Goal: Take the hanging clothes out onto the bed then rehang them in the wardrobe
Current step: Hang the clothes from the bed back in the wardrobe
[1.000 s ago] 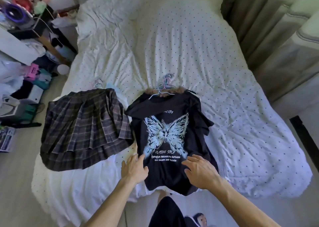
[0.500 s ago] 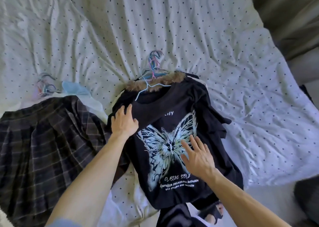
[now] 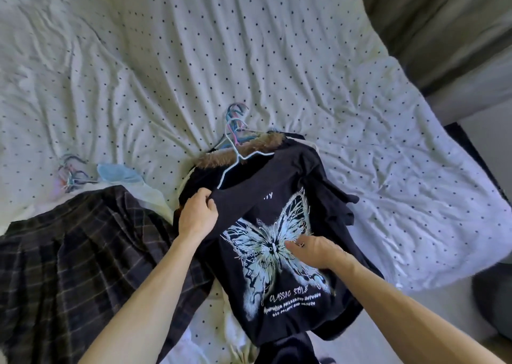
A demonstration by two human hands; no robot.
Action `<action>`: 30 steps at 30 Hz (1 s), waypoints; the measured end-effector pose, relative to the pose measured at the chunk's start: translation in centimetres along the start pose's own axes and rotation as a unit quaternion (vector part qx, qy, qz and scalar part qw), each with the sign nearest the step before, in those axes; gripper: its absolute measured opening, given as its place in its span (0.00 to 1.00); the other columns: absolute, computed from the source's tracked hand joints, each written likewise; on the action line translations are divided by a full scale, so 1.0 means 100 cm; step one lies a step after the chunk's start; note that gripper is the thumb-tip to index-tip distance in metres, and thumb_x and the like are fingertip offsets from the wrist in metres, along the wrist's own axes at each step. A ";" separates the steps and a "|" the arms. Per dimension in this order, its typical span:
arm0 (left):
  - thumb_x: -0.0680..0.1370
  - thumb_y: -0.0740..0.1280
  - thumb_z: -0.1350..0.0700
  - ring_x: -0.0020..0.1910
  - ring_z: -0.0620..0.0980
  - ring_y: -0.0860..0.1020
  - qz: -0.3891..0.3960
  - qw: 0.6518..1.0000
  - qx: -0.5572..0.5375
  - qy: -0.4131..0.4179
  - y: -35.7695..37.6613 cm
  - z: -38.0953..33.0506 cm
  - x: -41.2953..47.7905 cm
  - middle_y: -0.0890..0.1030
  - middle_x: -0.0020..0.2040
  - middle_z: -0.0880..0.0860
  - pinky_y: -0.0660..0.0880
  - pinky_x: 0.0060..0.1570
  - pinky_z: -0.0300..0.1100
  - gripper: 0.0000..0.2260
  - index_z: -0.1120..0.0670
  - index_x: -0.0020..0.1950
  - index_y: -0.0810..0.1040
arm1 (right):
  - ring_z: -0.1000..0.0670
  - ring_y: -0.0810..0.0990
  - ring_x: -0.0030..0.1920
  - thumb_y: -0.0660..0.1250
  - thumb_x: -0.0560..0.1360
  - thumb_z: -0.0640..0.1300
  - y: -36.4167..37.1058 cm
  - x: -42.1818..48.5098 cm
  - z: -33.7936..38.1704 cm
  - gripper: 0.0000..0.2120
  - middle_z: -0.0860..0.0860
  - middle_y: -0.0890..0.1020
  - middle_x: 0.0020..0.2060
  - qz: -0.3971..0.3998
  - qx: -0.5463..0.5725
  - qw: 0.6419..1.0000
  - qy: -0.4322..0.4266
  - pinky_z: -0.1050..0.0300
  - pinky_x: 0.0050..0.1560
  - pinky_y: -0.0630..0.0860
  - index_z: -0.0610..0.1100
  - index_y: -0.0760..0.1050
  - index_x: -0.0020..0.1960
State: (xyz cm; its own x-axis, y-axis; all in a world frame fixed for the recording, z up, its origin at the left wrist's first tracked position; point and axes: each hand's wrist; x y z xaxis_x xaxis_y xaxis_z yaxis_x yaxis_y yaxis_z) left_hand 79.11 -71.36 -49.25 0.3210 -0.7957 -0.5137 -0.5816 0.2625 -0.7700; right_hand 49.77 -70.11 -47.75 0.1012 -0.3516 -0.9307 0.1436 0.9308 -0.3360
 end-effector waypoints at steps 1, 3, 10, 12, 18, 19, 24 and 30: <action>0.81 0.61 0.55 0.49 0.52 0.79 0.014 0.999 -0.042 0.000 -0.005 -0.009 -0.017 0.81 0.49 0.48 0.75 0.49 0.49 0.07 0.51 0.57 0.76 | 0.43 0.75 0.65 0.50 0.78 0.69 -0.005 -0.011 0.005 0.34 0.45 0.77 0.66 -0.012 0.032 0.999 -0.013 0.50 0.65 0.71 0.46 0.69 0.72; 0.79 0.64 0.56 0.48 0.45 0.79 0.055 0.994 -0.093 0.012 -0.011 -0.026 -0.055 0.81 0.48 0.43 0.74 0.49 0.42 0.06 0.47 0.54 0.78 | 0.47 0.79 0.59 0.51 0.78 0.70 -0.009 -0.036 0.012 0.33 0.48 0.80 0.63 -0.051 0.128 0.989 -0.049 0.53 0.60 0.72 0.47 0.72 0.69; 0.70 0.76 0.52 0.42 0.41 0.82 0.224 0.966 -0.108 0.069 0.013 -0.077 -0.180 0.85 0.43 0.43 0.75 0.43 0.32 0.09 0.46 0.49 0.84 | 0.54 0.85 0.36 0.68 0.74 0.60 0.025 -0.115 -0.003 0.18 0.53 0.84 0.43 -0.148 0.432 0.887 -0.075 0.60 0.36 0.73 0.45 0.77 0.50; 0.67 0.77 0.52 0.40 0.38 0.81 0.268 0.953 -0.083 0.112 0.025 -0.097 -0.214 0.84 0.42 0.43 0.76 0.45 0.34 0.09 0.46 0.46 0.83 | 0.53 0.82 0.33 0.71 0.74 0.48 0.046 -0.134 -0.027 0.09 0.53 0.82 0.37 -0.172 0.501 0.845 -0.081 0.61 0.32 0.72 0.43 0.79 0.47; 0.72 0.72 0.51 0.41 0.33 0.79 0.333 0.913 0.009 0.234 0.049 -0.172 -0.292 0.83 0.42 0.40 0.76 0.48 0.33 0.05 0.47 0.47 0.83 | 0.53 0.75 0.30 0.71 0.73 0.41 0.088 -0.217 -0.126 0.01 0.50 0.77 0.29 -0.242 0.529 0.805 -0.119 0.59 0.33 0.73 0.45 0.79 0.43; 0.74 0.70 0.52 0.41 0.32 0.78 0.312 0.914 0.016 0.261 0.050 -0.192 -0.302 0.83 0.43 0.40 0.75 0.49 0.32 0.05 0.46 0.49 0.83 | 0.53 0.75 0.29 0.71 0.73 0.43 0.094 -0.236 -0.147 0.01 0.51 0.77 0.28 -0.261 0.523 0.803 -0.115 0.59 0.32 0.72 0.46 0.79 0.43; 0.78 0.68 0.46 0.62 0.40 0.72 0.148 0.851 0.056 0.501 0.057 -0.314 -0.368 0.76 0.62 0.41 0.66 0.64 0.35 0.15 0.44 0.64 0.76 | 0.55 0.77 0.30 0.73 0.72 0.51 0.138 -0.341 -0.257 0.05 0.53 0.82 0.34 -0.374 0.521 0.763 -0.080 0.61 0.37 0.74 0.52 0.83 0.47; 0.81 0.60 0.40 0.61 0.42 0.76 0.239 0.635 0.190 0.710 0.120 -0.425 -0.526 0.82 0.57 0.41 0.72 0.65 0.46 0.13 0.43 0.59 0.79 | 0.55 0.80 0.34 0.72 0.74 0.52 0.220 -0.468 -0.349 0.01 0.56 0.84 0.37 -0.498 0.514 0.698 -0.025 0.57 0.41 0.78 0.56 0.83 0.44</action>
State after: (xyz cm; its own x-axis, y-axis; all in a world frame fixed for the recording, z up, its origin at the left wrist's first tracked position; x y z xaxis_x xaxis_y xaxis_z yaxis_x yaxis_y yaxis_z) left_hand 23.48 -49.61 -15.38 -0.9779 -0.1959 -0.0725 -0.0501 0.5571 -0.8289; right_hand 13.89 -29.72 -16.67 -0.5225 -0.8001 -0.2946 0.7954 -0.3329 -0.5065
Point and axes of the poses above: each hand's wrist, its own x-axis towards the middle knuckle, its own y-axis out of the palm, z = x × y
